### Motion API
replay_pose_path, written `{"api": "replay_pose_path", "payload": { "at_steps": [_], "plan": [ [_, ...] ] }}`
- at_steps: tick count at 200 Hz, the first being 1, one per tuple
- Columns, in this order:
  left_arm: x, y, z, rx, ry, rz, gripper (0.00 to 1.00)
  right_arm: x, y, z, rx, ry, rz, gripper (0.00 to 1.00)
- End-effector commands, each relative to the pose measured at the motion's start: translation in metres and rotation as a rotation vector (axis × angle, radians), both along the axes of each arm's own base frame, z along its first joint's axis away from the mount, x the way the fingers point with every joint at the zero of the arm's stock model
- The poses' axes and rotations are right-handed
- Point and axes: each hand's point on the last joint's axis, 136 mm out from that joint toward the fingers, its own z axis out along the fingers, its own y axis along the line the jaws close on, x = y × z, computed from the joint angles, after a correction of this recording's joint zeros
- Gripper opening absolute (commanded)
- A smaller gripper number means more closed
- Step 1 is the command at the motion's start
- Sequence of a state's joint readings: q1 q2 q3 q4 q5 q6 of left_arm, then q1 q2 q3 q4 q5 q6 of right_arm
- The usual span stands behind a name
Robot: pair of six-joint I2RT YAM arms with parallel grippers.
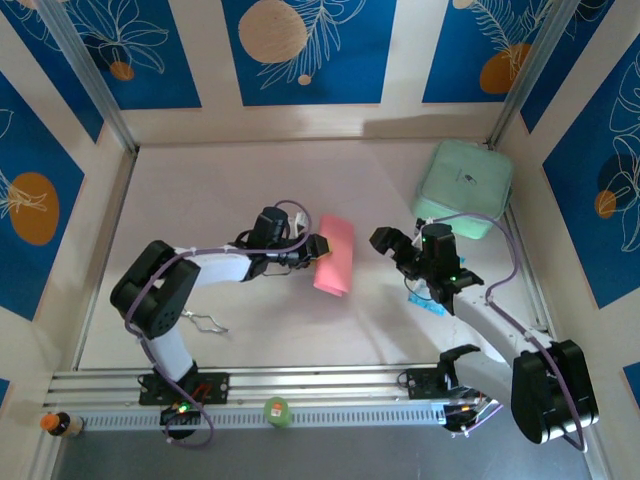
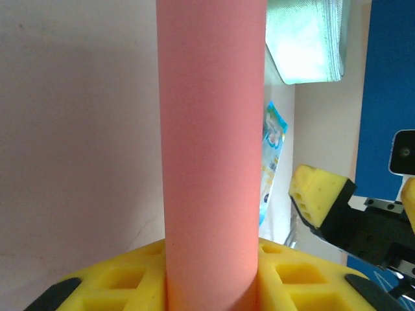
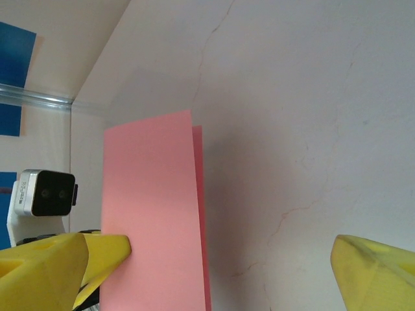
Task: Fold a paper plane with a square sheet of paper (pick it up from the middle)
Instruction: First fold the square sheet of paper in half at the center of the table.
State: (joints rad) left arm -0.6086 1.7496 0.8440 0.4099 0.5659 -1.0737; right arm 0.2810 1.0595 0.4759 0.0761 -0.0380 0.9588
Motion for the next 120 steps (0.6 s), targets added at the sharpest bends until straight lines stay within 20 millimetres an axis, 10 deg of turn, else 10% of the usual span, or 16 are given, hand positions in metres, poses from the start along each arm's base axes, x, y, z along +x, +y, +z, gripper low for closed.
{"api": "replay_pose_path", "payload": {
  "at_steps": [1, 120],
  "plan": [
    [0.000, 0.002, -0.011, -0.002, 0.053, 0.009, 0.32, 0.003, 0.008, 0.006, 0.037, 0.005, 0.029, 0.96],
    [-0.007, 0.016, -0.063, 0.146, 0.131, 0.072, 0.33, 0.005, 0.047, 0.001, 0.100, 0.033, 0.244, 0.88]
  ]
}}
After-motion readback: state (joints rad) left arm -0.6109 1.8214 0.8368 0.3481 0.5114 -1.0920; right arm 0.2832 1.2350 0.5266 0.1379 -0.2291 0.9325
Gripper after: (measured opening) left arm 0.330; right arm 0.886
